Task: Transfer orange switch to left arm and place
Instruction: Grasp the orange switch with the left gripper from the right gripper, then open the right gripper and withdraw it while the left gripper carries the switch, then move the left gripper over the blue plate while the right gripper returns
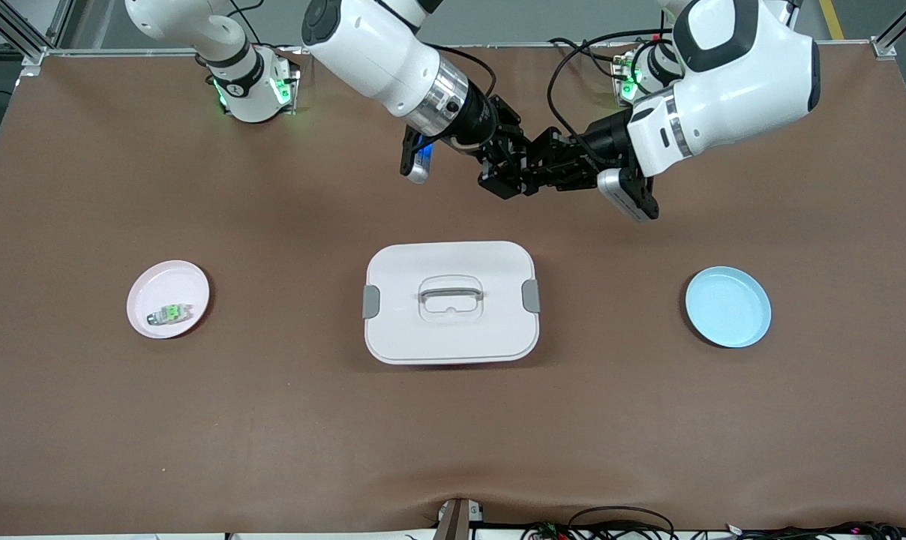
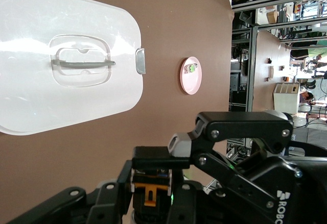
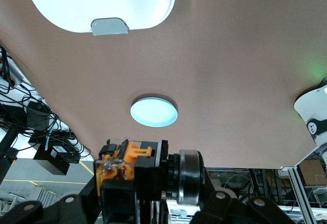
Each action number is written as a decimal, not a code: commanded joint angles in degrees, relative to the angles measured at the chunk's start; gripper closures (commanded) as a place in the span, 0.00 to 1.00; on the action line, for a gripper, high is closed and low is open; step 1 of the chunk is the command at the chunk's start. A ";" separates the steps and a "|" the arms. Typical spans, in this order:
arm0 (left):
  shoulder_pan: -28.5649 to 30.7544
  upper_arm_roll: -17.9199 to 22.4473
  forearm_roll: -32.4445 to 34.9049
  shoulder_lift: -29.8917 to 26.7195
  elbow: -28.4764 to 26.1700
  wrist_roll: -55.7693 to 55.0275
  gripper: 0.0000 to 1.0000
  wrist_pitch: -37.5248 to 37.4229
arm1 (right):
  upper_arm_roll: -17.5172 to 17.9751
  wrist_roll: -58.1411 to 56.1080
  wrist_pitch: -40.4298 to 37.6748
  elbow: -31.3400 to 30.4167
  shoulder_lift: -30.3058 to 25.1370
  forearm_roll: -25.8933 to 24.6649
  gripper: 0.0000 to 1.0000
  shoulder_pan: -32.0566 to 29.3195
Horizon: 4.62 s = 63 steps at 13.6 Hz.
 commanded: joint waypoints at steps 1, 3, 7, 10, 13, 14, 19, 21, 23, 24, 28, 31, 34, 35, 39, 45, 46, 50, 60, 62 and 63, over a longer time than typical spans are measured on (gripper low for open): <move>0.96 -0.30 -0.81 -0.26 -0.35 1.81 1.00 0.89 | -0.68 0.43 0.31 0.66 0.00 0.64 0.73 0.87; 1.14 -0.21 -0.28 -0.09 0.09 1.90 1.00 0.89 | -0.68 0.78 0.14 0.66 0.08 0.91 0.35 0.87; 1.93 0.06 0.07 0.35 0.09 2.08 1.00 0.89 | -0.68 0.95 0.14 0.66 0.26 1.00 0.00 0.87; 2.89 0.15 0.86 0.44 0.00 1.99 1.00 0.81 | -0.68 0.78 -0.30 0.75 0.26 1.00 0.00 0.43; 3.60 0.14 4.38 0.70 0.18 1.82 1.00 0.81 | -0.85 0.34 -1.79 1.28 0.17 0.73 0.00 -0.45; 3.69 0.14 4.55 0.71 0.18 1.73 1.00 0.81 | -0.94 0.16 -4.58 2.24 0.17 0.38 0.00 -0.98; 6.33 0.14 9.73 0.79 0.18 1.73 1.00 0.37 | -1.29 -8.68 -12.14 3.39 -0.70 -0.84 0.00 -2.65; 7.90 0.23 10.09 1.05 0.18 1.81 1.00 0.28 | -1.38 -14.31 -17.24 3.39 -1.67 -5.48 0.00 -3.35; 8.87 0.23 12.63 1.06 0.18 1.73 1.00 0.28 | -1.29 -20.90 -23.47 3.56 -2.63 -12.24 0.00 -3.44; 9.40 0.23 13.34 1.06 0.18 1.81 1.00 0.28 | -1.29 -24.59 -26.46 3.48 -3.07 -14.62 0.00 -3.53; 14.05 0.23 17.20 1.32 0.18 1.90 1.00 0.28 | -1.38 -39.88 -36.67 3.39 -5.09 -21.58 0.00 -5.81; 16.52 0.23 22.73 2.02 0.09 2.08 1.00 0.19 | -1.38 -49.99 -41.68 3.30 -6.59 -25.27 0.00 -8.62; 18.28 0.23 30.46 2.55 0.18 2.43 1.00 -0.68 | -1.38 -59.31 -45.99 3.21 -7.82 -30.02 0.00 -11.34; 18.80 0.23 32.74 2.55 0.26 3.56 1.00 -1.38 | -1.38 -62.30 -47.14 3.13 -8.26 -30.64 0.00 -12.57; 23.63 0.23 36.46 3.07 0.35 12.34 1.00 -4.81 | -1.38 -74.52 -49.87 2.43 -9.84 -33.89 0.00 -17.93; 27.68 0.23 48.22 7.90 0.96 23.51 1.00 -4.91 | -1.38 -87.98 -49.70 -3.37 -14.94 -37.83 0.00 -26.02; 27.95 0.23 50.15 8.70 1.23 25.18 1.00 -4.91 | -1.38 -88.43 -49.44 -4.33 -15.55 -38.72 0.00 -26.29; 30.14 0.23 54.74 12.56 2.64 33.08 1.00 -4.82 | -1.29 -95.95 -49.35 -4.70 -15.91 -38.82 0.00 -31.81; 32.34 0.23 64.22 21.79 5.01 51.46 1.00 -2.89 | -1.20 -114.52 -49.08 -3.99 -15.56 -37.33 0.00 -45.44; 32.34 0.23 66.68 22.59 5.01 52.61 1.00 -2.28 | -1.38 -115.50 -49.43 -3.82 -15.56 -37.24 0.00 -46.07; 32.34 0.23 67.48 23.20 5.01 53.66 1.00 -1.92 | -1.29 -115.59 -49.78 -3.21 -15.47 -37.32 0.00 -46.85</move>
